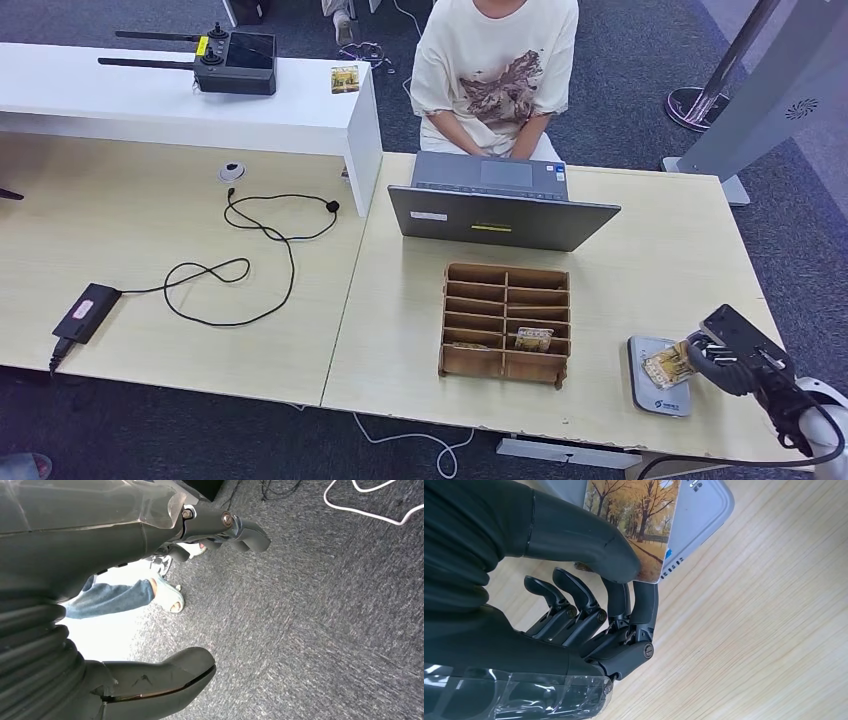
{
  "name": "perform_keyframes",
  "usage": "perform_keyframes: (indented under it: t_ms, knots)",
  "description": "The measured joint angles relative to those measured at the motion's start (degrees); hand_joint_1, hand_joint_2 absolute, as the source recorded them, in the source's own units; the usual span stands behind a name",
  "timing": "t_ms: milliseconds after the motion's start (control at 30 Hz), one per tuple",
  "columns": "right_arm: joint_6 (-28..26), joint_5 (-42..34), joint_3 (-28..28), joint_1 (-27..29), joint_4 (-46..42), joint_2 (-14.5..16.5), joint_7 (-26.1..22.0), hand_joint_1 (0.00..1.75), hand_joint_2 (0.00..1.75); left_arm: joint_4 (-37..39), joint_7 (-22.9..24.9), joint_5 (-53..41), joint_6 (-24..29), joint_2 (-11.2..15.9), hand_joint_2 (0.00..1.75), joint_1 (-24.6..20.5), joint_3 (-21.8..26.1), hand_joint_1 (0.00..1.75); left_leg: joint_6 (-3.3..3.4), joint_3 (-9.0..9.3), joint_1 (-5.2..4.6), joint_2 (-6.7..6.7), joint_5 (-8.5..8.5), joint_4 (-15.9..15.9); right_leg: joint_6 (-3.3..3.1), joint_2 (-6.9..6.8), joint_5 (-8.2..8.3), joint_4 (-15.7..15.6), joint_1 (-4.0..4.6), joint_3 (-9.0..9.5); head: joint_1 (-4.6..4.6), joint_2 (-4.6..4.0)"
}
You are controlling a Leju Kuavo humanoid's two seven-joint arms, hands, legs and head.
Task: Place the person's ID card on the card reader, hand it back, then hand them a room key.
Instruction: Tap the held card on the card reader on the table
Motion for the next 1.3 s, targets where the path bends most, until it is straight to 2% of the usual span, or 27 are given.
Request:
perform_keyframes:
  t_ms: [300, 600, 867, 967, 1100, 1300]
  knots:
    - [0.8, -1.9, -1.2, 0.6, -1.1, 0.3, -2.1, 1.75, 1.75, 0.0, 0.0, 0.0, 0.0, 0.0, 1.75, 0.0, 0.0, 0.00, 0.00, 0.00, 0.00, -0.01, 0.00, 0.0, 0.00, 0.00, 0.00, 0.0, 0.00, 0.00, 0.00, 0.00]
    - [4.9, -7.0, -5.8, 2.2, -5.8, 1.5, -7.1, 1.75, 1.75, 0.0, -0.1, 0.0, 0.1, 0.0, 1.75, 0.0, 0.0, 0.00, 0.00, 0.00, 0.00, 0.00, 0.00, 0.0, 0.00, 0.00, 0.00, 0.0, 0.00, 0.00, 0.00, -0.01]
    - [5.2, -9.4, -9.6, 1.5, -11.6, 2.2, -9.6, 1.75, 1.75, 0.0, -0.1, 0.0, 0.2, 0.0, 1.75, 0.0, 0.0, 0.00, 0.00, -0.01, 0.00, 0.00, 0.00, 0.0, 0.00, 0.01, 0.00, 0.0, 0.00, 0.02, 0.00, 0.00]
    - [0.5, -6.8, -10.4, -0.4, -13.8, 2.9, -8.2, 1.75, 1.75, 0.0, 0.0, 0.0, 0.2, 0.0, 1.75, 0.0, 0.0, 0.00, 0.00, 0.00, 0.00, 0.04, 0.01, 0.0, 0.00, 0.05, 0.01, 0.0, 0.00, 0.02, 0.00, 0.00]
    - [-9.2, 0.5, -10.0, -4.1, -16.8, 4.0, -5.7, 1.75, 1.75, 0.0, 0.4, 0.0, 0.3, -0.3, 1.75, 0.0, 0.0, 0.00, 0.00, 0.01, 0.00, 0.06, 0.03, 0.0, -0.01, 0.07, 0.02, 0.0, 0.00, 0.02, -0.01, -0.01]
    - [-26.7, 14.6, -6.6, -8.9, -22.7, 6.7, -2.9, 1.75, 1.75, 0.0, 0.6, 0.0, 0.2, -0.7, 1.75, -0.1, 0.0, 0.00, 0.00, 0.04, 0.01, 0.06, 0.04, 0.0, -0.02, 0.07, 0.02, 0.1, 0.00, 0.02, -0.01, 0.00]
